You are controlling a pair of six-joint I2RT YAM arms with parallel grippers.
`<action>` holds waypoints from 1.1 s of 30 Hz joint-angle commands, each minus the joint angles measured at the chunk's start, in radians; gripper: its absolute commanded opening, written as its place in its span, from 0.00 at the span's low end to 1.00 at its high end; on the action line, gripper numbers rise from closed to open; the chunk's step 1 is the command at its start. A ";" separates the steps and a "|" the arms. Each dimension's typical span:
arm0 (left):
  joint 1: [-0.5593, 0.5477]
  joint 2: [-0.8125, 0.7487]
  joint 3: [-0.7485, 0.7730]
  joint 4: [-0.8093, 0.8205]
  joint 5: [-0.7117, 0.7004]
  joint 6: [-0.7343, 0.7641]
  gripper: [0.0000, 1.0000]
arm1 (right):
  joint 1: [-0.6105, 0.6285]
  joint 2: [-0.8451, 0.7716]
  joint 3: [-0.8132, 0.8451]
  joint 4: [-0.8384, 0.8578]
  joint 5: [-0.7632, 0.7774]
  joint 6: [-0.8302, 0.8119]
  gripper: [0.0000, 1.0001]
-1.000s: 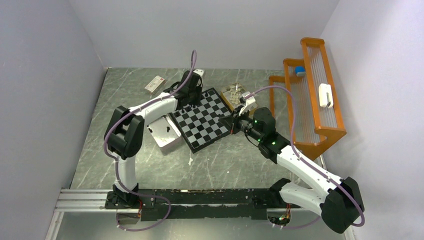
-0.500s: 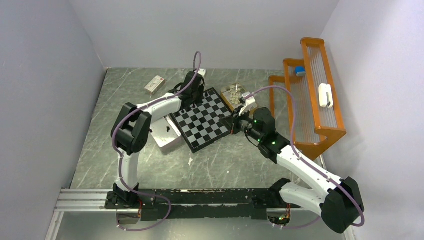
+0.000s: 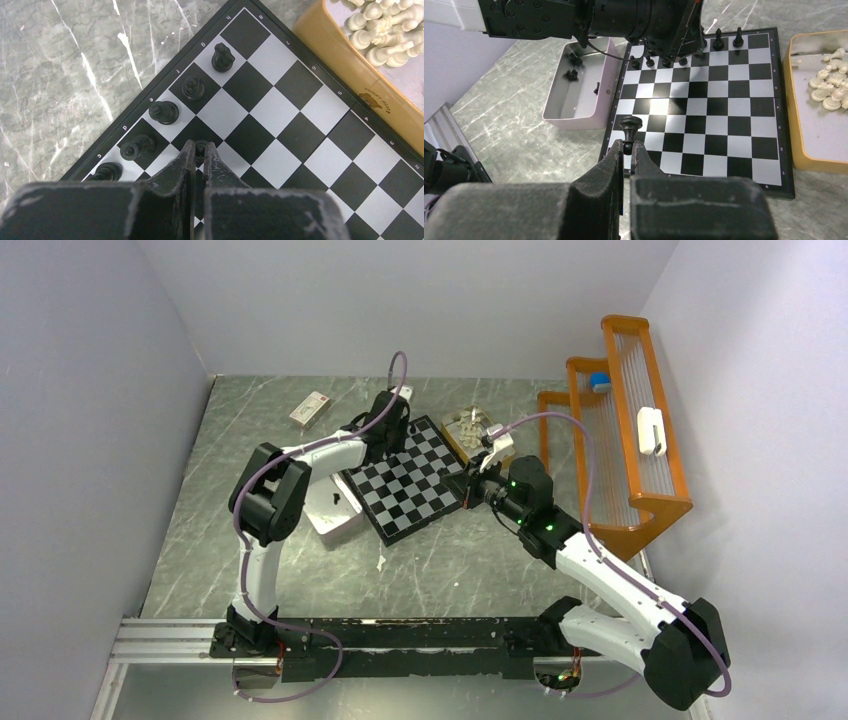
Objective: Set up the chess pieces on the board
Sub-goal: Place the chess piece on the chessboard.
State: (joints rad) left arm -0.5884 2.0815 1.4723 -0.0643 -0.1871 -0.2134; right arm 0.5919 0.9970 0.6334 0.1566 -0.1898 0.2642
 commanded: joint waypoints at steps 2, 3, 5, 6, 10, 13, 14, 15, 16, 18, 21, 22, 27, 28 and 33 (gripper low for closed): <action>-0.008 0.020 -0.006 0.057 -0.020 0.002 0.05 | -0.005 -0.015 -0.009 0.009 0.017 -0.013 0.00; -0.008 0.023 -0.006 0.057 -0.014 0.002 0.06 | -0.005 -0.014 -0.009 0.009 0.019 -0.012 0.00; -0.008 0.027 -0.007 0.057 -0.011 0.003 0.06 | -0.006 -0.013 -0.008 0.009 0.017 -0.011 0.00; -0.008 0.029 -0.006 0.057 -0.012 0.003 0.07 | -0.006 -0.012 -0.007 0.010 0.016 -0.011 0.00; -0.008 0.043 -0.001 0.058 -0.021 0.003 0.07 | -0.006 -0.009 -0.006 0.009 0.016 -0.013 0.00; -0.008 0.051 -0.001 0.057 -0.029 0.005 0.09 | -0.006 -0.009 -0.007 0.011 0.016 -0.013 0.00; -0.008 0.054 0.000 0.057 -0.032 0.004 0.09 | -0.005 -0.009 -0.008 0.012 0.016 -0.012 0.00; -0.007 0.056 0.002 0.057 -0.035 0.002 0.10 | -0.006 -0.009 -0.008 0.012 0.017 -0.013 0.00; -0.008 0.057 0.000 0.057 -0.036 0.004 0.10 | -0.006 -0.008 -0.007 0.012 0.016 -0.013 0.00; -0.007 0.055 -0.008 0.057 -0.040 0.005 0.11 | -0.006 -0.005 -0.006 0.014 0.015 -0.012 0.00; -0.007 0.050 -0.021 0.070 -0.045 0.006 0.13 | -0.006 -0.003 -0.006 0.013 0.015 -0.013 0.00; -0.007 0.049 -0.025 0.081 -0.049 0.006 0.15 | -0.006 -0.002 -0.007 0.016 0.017 -0.014 0.00; -0.007 0.050 -0.023 0.075 -0.051 0.006 0.20 | -0.006 0.001 -0.009 0.019 0.015 -0.014 0.00; -0.008 0.048 -0.023 0.075 -0.053 0.007 0.21 | -0.006 0.002 -0.008 0.021 0.014 -0.014 0.00; -0.007 0.041 -0.015 0.066 -0.056 0.008 0.26 | -0.005 0.009 -0.007 0.025 0.009 -0.011 0.00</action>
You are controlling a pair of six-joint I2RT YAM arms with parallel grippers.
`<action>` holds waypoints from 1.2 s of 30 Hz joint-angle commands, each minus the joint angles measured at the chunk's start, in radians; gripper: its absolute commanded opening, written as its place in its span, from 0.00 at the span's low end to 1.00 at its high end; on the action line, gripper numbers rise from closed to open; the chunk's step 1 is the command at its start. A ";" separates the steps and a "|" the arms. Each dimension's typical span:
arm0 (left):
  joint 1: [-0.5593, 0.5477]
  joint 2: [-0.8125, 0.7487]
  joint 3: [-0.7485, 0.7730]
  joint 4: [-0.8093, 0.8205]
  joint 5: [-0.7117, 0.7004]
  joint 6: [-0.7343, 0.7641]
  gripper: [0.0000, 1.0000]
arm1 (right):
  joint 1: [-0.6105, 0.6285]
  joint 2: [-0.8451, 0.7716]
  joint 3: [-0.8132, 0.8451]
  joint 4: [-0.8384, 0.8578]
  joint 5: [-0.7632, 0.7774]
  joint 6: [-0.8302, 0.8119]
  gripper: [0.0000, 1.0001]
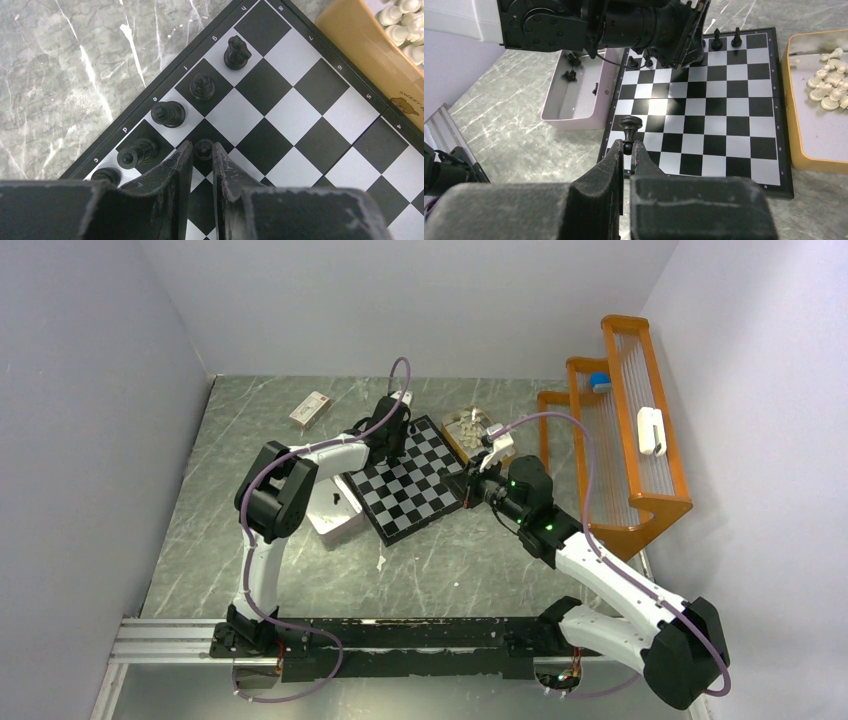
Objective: Set up the chess pieces on the board
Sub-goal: Place the chess piece on the chessboard.
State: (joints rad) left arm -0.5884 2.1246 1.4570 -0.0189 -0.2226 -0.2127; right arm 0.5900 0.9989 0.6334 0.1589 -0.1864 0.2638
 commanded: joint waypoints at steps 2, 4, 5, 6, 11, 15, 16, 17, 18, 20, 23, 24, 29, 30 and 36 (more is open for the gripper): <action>-0.007 -0.008 0.005 0.020 -0.018 0.006 0.29 | -0.004 0.010 -0.010 0.026 0.002 -0.011 0.00; -0.007 -0.013 0.017 -0.015 -0.011 0.007 0.33 | -0.004 0.014 -0.011 0.030 0.003 -0.009 0.00; -0.006 -0.016 0.024 -0.022 -0.009 0.006 0.34 | -0.004 0.017 -0.013 0.034 0.001 -0.008 0.00; -0.007 -0.021 0.028 -0.029 -0.008 0.003 0.35 | -0.004 0.020 -0.013 0.035 -0.001 -0.008 0.00; -0.005 -0.074 0.048 -0.068 0.018 -0.030 0.40 | -0.005 0.037 -0.008 0.036 -0.018 -0.002 0.00; -0.004 -0.156 0.045 -0.063 0.123 -0.069 0.43 | -0.004 0.061 0.001 0.035 -0.034 0.007 0.00; -0.002 -0.174 0.047 -0.065 0.143 -0.074 0.44 | -0.004 0.066 0.003 0.035 -0.035 0.010 0.00; -0.002 -0.190 0.049 -0.070 0.151 -0.079 0.44 | -0.004 0.070 0.005 0.036 -0.037 0.013 0.00; -0.001 -0.209 0.049 -0.078 0.154 -0.081 0.44 | -0.003 0.074 0.006 0.039 -0.039 0.014 0.00; 0.005 -0.227 0.054 -0.110 0.140 -0.093 0.39 | -0.004 0.079 0.006 0.047 -0.042 0.023 0.00; 0.017 -0.237 0.052 -0.165 0.113 -0.087 0.35 | -0.004 0.083 0.009 0.048 -0.050 0.034 0.00; 0.019 -0.240 0.041 -0.169 0.100 -0.079 0.36 | -0.004 0.081 0.009 0.051 -0.051 0.037 0.00; 0.057 -0.222 0.008 -0.195 0.127 -0.075 0.34 | -0.004 0.085 0.016 0.046 -0.064 0.041 0.00; 0.065 -0.213 0.003 -0.193 0.137 -0.076 0.33 | -0.003 0.087 0.018 0.046 -0.067 0.040 0.00; 0.076 -0.141 0.024 -0.237 0.157 -0.040 0.21 | -0.004 0.089 0.019 0.050 -0.073 0.046 0.00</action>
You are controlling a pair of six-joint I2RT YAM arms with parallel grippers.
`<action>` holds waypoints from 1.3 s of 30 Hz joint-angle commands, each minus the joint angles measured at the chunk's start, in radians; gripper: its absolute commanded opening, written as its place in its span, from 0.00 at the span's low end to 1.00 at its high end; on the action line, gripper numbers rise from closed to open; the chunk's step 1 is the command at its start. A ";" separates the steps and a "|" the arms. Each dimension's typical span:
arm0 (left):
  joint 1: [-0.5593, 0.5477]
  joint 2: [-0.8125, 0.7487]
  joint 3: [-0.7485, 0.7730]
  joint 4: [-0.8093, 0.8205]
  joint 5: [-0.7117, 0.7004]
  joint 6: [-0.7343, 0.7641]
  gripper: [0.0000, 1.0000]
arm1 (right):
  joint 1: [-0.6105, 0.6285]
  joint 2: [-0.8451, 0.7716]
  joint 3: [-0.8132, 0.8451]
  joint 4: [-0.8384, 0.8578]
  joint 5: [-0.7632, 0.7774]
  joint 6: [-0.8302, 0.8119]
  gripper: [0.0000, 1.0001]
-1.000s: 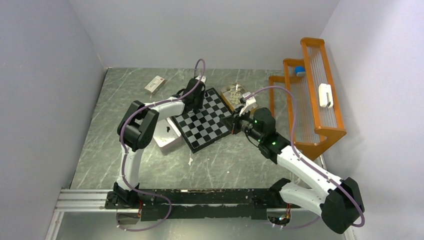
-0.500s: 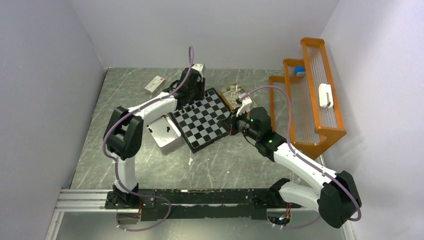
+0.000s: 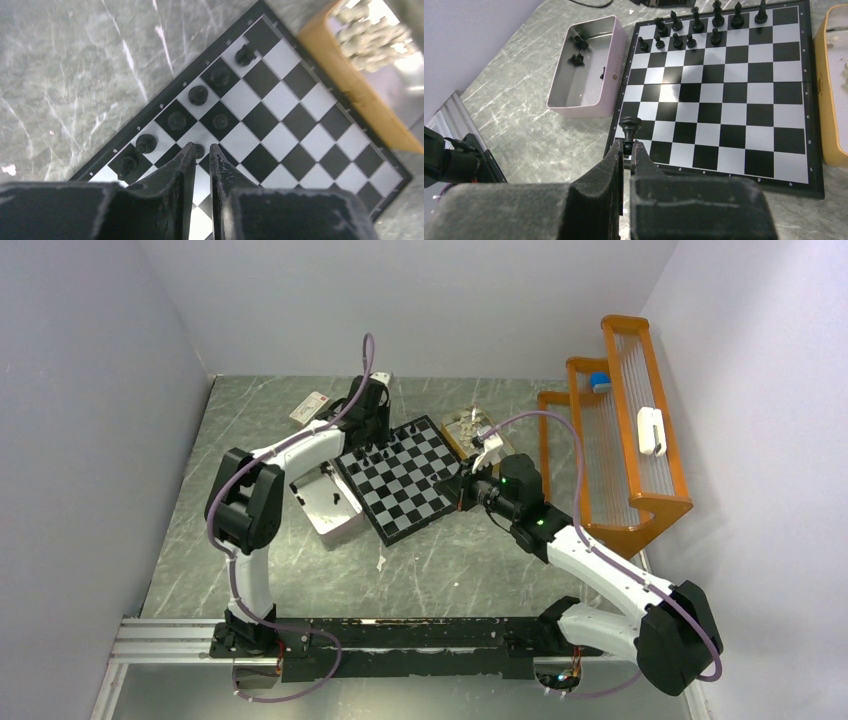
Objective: Set up the chess pieces on the board
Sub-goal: Place the chess piece on the chessboard.
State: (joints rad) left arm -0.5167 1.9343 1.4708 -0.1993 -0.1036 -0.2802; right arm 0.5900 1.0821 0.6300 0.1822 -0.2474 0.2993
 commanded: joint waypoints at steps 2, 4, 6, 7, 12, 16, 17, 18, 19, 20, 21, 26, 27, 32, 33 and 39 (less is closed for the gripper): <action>0.005 0.058 0.005 -0.054 0.052 0.036 0.18 | -0.005 0.006 0.020 0.029 -0.010 0.010 0.00; 0.004 0.064 0.003 -0.049 0.059 0.045 0.12 | -0.004 0.008 0.018 0.033 -0.009 0.009 0.00; 0.005 0.072 0.008 -0.054 0.054 0.052 0.11 | -0.004 0.014 0.017 0.037 -0.011 0.009 0.00; 0.004 0.075 0.011 -0.056 0.050 0.053 0.10 | -0.003 0.018 0.018 0.037 -0.013 0.009 0.00; 0.005 0.090 0.024 -0.073 0.039 0.055 0.09 | -0.003 0.025 0.017 0.043 -0.016 0.008 0.00; 0.003 0.091 0.018 -0.069 0.041 0.056 0.09 | -0.004 0.029 0.020 0.042 -0.013 0.007 0.00; 0.003 0.091 0.016 -0.068 0.042 0.056 0.09 | -0.004 0.029 0.019 0.042 -0.013 0.007 0.00; 0.003 0.093 0.014 -0.066 0.044 0.056 0.09 | -0.004 0.029 0.020 0.043 -0.011 0.006 0.00; 0.003 0.095 0.015 -0.066 0.046 0.056 0.09 | -0.004 0.030 0.019 0.043 -0.010 0.006 0.00; 0.003 0.097 0.017 -0.067 0.047 0.056 0.09 | -0.004 0.030 0.019 0.043 -0.010 0.006 0.00; 0.002 0.099 0.018 -0.067 0.048 0.056 0.09 | -0.004 0.030 0.019 0.043 -0.010 0.005 0.00; 0.001 0.112 0.024 -0.067 0.048 0.058 0.09 | -0.004 0.029 0.020 0.042 -0.009 0.006 0.00; 0.001 0.115 0.026 -0.068 0.051 0.058 0.09 | -0.004 0.029 0.022 0.042 -0.009 0.005 0.00; 0.000 0.123 0.032 -0.069 0.053 0.059 0.08 | -0.004 0.029 0.023 0.043 -0.007 0.005 0.00; 0.000 0.125 0.032 -0.068 0.054 0.059 0.08 | -0.004 0.029 0.022 0.044 -0.007 0.006 0.00; 0.000 0.131 0.039 -0.067 0.053 0.062 0.08 | -0.004 0.029 0.022 0.044 -0.008 0.006 0.00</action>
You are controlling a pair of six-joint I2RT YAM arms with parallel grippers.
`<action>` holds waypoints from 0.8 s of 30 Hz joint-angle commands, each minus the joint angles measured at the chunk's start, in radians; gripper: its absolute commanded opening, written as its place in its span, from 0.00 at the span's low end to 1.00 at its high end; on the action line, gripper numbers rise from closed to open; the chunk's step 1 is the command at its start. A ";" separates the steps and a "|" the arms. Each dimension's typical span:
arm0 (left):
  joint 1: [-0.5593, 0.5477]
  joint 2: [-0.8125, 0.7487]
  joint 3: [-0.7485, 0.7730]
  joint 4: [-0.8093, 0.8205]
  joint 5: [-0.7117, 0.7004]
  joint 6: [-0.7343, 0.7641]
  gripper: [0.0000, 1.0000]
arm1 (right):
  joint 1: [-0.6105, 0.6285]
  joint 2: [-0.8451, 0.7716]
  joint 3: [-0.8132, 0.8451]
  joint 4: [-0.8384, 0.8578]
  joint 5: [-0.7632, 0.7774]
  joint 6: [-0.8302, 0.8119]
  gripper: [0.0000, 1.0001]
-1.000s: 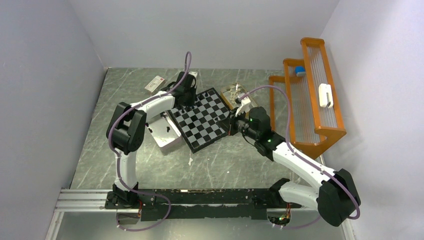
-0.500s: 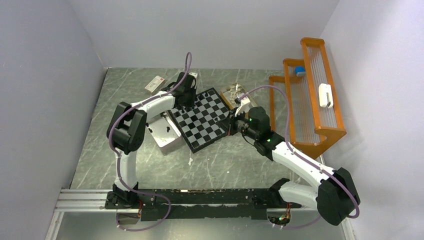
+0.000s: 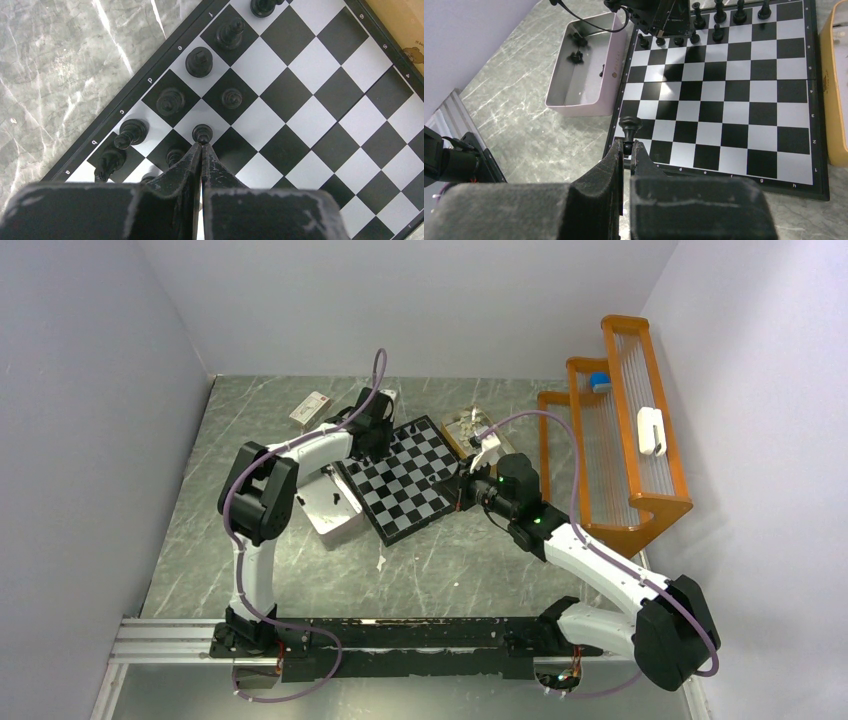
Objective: Set up the chess pieces on the board
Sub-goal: Place the chess piece on the chessboard.
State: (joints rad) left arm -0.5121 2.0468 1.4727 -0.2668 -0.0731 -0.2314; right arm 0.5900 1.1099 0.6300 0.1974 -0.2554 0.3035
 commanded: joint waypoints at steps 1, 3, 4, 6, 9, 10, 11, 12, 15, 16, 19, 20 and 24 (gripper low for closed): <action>-0.005 0.017 0.038 -0.001 0.025 0.012 0.08 | -0.004 0.000 0.022 0.028 0.001 0.003 0.00; -0.005 0.010 0.039 -0.009 0.029 0.008 0.08 | -0.003 0.001 0.021 0.027 0.002 0.000 0.00; -0.004 0.002 0.039 -0.014 0.031 0.006 0.09 | -0.004 0.002 0.020 0.027 0.004 0.001 0.00; -0.005 -0.019 0.035 -0.021 0.033 -0.003 0.09 | -0.004 0.005 0.022 0.027 0.002 0.001 0.00; -0.005 -0.057 0.059 -0.069 0.046 -0.026 0.12 | -0.004 0.014 0.025 0.024 -0.006 0.001 0.00; -0.004 -0.076 0.061 -0.083 0.061 -0.034 0.13 | -0.004 0.020 0.027 0.022 -0.009 0.000 0.00; -0.005 -0.102 0.058 -0.086 0.079 -0.041 0.14 | -0.004 0.024 0.031 0.018 -0.011 0.001 0.00; -0.004 -0.130 0.052 -0.086 0.111 -0.045 0.15 | -0.004 0.028 0.036 0.015 -0.016 0.002 0.00; -0.003 -0.220 0.017 -0.063 0.252 -0.057 0.26 | -0.004 0.042 0.048 0.021 -0.045 0.011 0.00; -0.002 -0.258 0.002 -0.055 0.307 -0.068 0.28 | -0.004 0.047 0.051 0.023 -0.052 0.014 0.00; 0.000 -0.317 -0.038 -0.040 0.481 -0.102 0.30 | -0.003 0.069 0.063 0.026 -0.061 0.018 0.00; 0.002 -0.329 -0.053 -0.039 0.521 -0.111 0.30 | -0.004 0.079 0.070 0.023 -0.064 0.018 0.00; 0.018 -0.388 -0.091 -0.109 0.490 -0.084 0.30 | -0.014 0.158 0.182 -0.107 -0.028 -0.021 0.00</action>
State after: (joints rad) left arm -0.5098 1.6920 1.4380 -0.3202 0.3302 -0.3149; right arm 0.5900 1.2068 0.6956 0.1822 -0.2993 0.3119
